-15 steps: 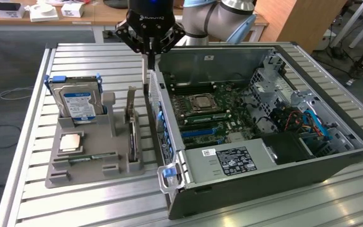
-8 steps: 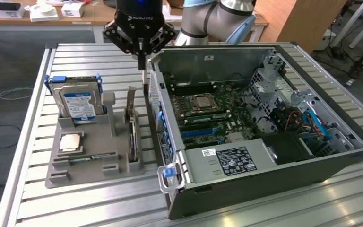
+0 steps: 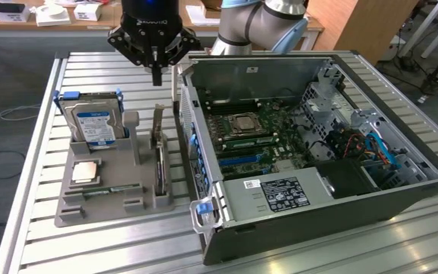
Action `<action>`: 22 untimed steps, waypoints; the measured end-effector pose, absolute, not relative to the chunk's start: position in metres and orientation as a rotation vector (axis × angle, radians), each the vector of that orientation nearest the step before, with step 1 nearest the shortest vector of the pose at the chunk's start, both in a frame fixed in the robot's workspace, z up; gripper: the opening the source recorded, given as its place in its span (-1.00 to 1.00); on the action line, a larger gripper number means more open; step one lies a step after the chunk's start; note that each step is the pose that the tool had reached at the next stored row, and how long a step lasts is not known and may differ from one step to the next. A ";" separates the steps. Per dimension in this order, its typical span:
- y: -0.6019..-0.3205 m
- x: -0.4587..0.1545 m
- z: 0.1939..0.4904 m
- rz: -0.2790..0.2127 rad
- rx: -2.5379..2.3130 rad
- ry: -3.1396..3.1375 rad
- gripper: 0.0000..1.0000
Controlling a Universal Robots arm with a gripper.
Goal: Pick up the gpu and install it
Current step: 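Reach for the gpu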
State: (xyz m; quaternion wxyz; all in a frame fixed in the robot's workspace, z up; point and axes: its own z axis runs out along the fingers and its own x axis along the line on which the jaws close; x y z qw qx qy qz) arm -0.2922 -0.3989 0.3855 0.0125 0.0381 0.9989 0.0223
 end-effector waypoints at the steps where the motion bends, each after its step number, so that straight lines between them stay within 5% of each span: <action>1: -0.399 -0.295 0.385 0.069 0.119 3.114 -0.79; 22: -0.399 -0.329 0.384 0.070 0.119 3.114 -0.79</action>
